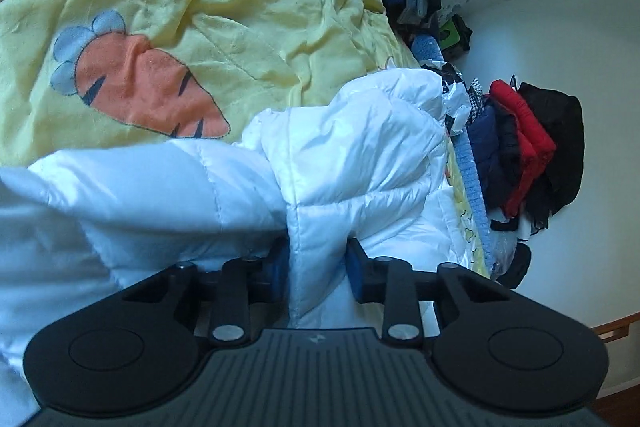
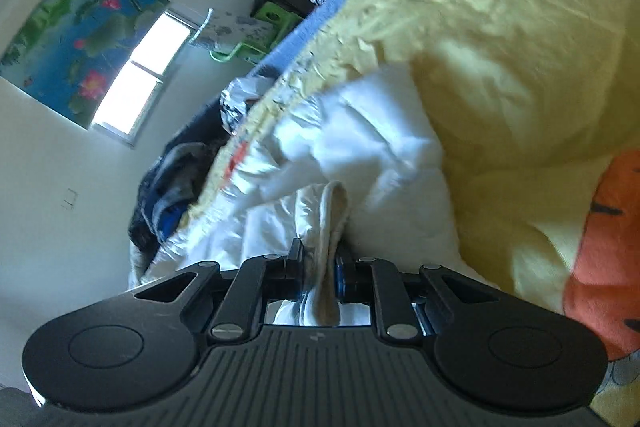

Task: Fold small clothes

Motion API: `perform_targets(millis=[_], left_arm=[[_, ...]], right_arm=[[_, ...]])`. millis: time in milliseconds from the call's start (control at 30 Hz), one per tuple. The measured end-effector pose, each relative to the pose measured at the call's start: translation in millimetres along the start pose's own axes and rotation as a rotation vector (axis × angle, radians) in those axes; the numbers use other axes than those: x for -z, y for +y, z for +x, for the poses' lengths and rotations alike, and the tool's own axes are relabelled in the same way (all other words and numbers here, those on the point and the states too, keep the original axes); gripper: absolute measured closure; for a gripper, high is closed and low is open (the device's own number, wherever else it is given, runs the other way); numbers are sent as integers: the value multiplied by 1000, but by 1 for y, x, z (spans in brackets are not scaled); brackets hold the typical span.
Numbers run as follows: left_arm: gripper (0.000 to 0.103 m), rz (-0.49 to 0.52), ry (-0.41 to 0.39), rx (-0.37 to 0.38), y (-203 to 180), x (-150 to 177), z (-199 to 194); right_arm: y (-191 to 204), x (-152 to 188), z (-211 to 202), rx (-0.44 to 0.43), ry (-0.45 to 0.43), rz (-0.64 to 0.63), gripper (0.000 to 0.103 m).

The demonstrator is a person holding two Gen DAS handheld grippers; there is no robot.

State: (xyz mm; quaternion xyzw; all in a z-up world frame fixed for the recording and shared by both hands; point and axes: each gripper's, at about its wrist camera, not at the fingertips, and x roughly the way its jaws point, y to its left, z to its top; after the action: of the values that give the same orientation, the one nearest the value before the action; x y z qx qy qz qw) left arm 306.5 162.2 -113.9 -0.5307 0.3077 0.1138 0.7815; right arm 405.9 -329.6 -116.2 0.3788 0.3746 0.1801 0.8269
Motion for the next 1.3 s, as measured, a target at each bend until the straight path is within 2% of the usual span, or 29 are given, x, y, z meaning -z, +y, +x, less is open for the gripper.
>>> perform_targets(millis=[33, 100, 133, 167, 200, 233, 300, 333, 400, 467, 533, 600, 633, 667, 700, 833, 900, 1067, 1300], left_arm=[[71, 16, 6, -7, -2, 0, 0], [53, 36, 47, 24, -6, -1, -3], [28, 36, 76, 63, -6, -1, -7], [11, 31, 100, 98, -5, 1, -16], [9, 32, 110, 124, -5, 3, -27], [9, 48, 112, 132, -5, 5, -39], [9, 125, 113, 140, -10, 8, -66], [9, 176, 95, 151, -14, 9, -81], [9, 303, 7, 151, -29, 10, -109], [9, 526, -154, 133, -57, 18, -126], [9, 777, -370, 46, -88, 37, -123], [9, 1031, -539, -69, -112, 63, -93], [9, 1129, -582, -129, -120, 74, -71], [9, 1211, -588, -178, -126, 82, -48], [9, 1264, -557, -223, -130, 85, -26], [9, 1341, -434, -336, -130, 87, 32], [9, 1336, -397, -373, -121, 84, 46], [8, 1210, -296, -343, -102, 64, 59], [6, 1166, -199, -344, -94, 52, 75]], right_arm=[[0, 3, 0, 3, -7, -4, 88], [3, 8, 1, 20, -22, -27, 88], [7, 10, 1, 40, -27, -62, 84], [13, 13, -1, 58, -37, -95, 77], [17, 15, -3, 73, -49, -117, 70], [19, 15, -7, 73, -66, -124, 57], [26, 20, -28, 65, -152, -145, 38], [30, 20, -40, 77, -209, -175, 36], [47, 25, -65, 146, -344, -300, 37], [69, 31, -74, 203, -413, -461, 38], [92, 36, -57, 213, -331, -603, 38], [109, 44, -24, 224, -226, -688, 36], [113, 46, -6, 224, -178, -707, 39], [115, 49, 8, 221, -151, -713, 38], [117, 50, 22, 221, -140, -711, 38], [113, 50, 52, 231, -118, -682, 34], [106, 47, 60, 252, -109, -682, 31], [88, 44, 72, 230, -56, -679, 29], [76, 50, 82, 210, -41, -693, 28]])
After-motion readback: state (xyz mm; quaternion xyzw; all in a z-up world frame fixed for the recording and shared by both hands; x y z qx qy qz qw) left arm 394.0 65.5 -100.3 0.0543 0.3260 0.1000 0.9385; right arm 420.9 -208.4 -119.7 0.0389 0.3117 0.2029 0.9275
